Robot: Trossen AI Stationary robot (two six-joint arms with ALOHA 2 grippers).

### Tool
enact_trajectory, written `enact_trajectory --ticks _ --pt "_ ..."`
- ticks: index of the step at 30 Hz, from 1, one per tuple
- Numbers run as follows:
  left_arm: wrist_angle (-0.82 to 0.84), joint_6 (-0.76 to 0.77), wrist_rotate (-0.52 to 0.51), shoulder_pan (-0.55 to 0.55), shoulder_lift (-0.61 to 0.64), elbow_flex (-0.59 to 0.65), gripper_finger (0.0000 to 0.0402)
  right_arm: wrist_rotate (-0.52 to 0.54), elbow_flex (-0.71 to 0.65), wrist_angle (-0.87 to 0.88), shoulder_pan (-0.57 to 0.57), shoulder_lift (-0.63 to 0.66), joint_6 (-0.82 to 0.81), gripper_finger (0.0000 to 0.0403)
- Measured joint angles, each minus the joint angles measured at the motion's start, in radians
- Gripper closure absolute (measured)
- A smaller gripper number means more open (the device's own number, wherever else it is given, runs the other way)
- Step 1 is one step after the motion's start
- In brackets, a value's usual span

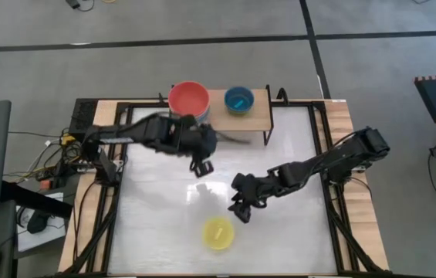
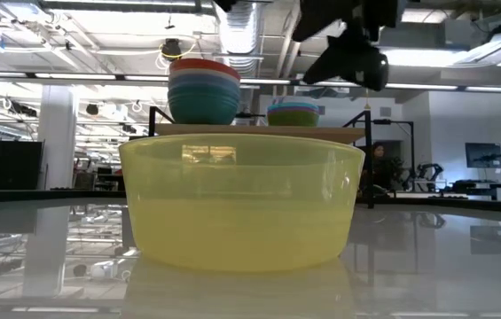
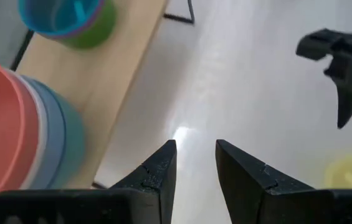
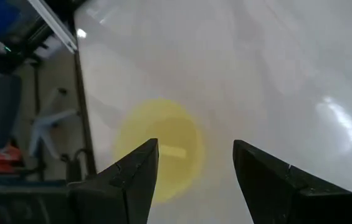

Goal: Place and stack bowls onto a shelf
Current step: Stack the transparent yellow bowl on top of the transparent blue bowl on the shelf

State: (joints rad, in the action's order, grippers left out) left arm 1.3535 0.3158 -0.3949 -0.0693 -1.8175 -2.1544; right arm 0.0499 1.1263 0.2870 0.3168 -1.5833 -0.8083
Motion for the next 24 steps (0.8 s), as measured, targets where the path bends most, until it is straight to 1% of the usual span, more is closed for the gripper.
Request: enact_trajectory --ticks 3,7,10,12,15,20,24 --pt "0.070 0.019 -0.040 -0.057 0.000 0.000 0.0304 0.000 0.000 -0.081 0.004 -0.036 -0.041 0.0175" --pt "0.135 0.018 -0.047 -0.105 0.008 0.000 0.0304 0.022 0.001 -0.141 0.001 -0.092 -0.108 0.0186" --pt "0.130 -0.005 -0.040 -0.152 0.028 0.010 0.0304 0.040 0.002 -0.162 0.003 -0.157 -0.143 0.0191" --pt "0.084 -0.007 -0.018 -0.181 0.064 0.069 0.0304 0.040 0.004 -0.171 0.013 -0.202 -0.186 0.0193" --pt "-0.046 0.008 -0.002 -0.226 0.161 0.239 0.0304 0.051 0.016 -0.164 0.040 -0.252 -0.219 0.0193" --pt "-0.415 0.107 0.058 -0.276 0.408 0.631 0.0304 0.065 0.044 -0.166 0.077 -0.313 -0.265 0.0194" --pt "-0.670 0.225 0.066 -0.306 0.587 0.918 0.0304 0.078 0.045 -0.156 0.096 -0.322 -0.290 0.0194"
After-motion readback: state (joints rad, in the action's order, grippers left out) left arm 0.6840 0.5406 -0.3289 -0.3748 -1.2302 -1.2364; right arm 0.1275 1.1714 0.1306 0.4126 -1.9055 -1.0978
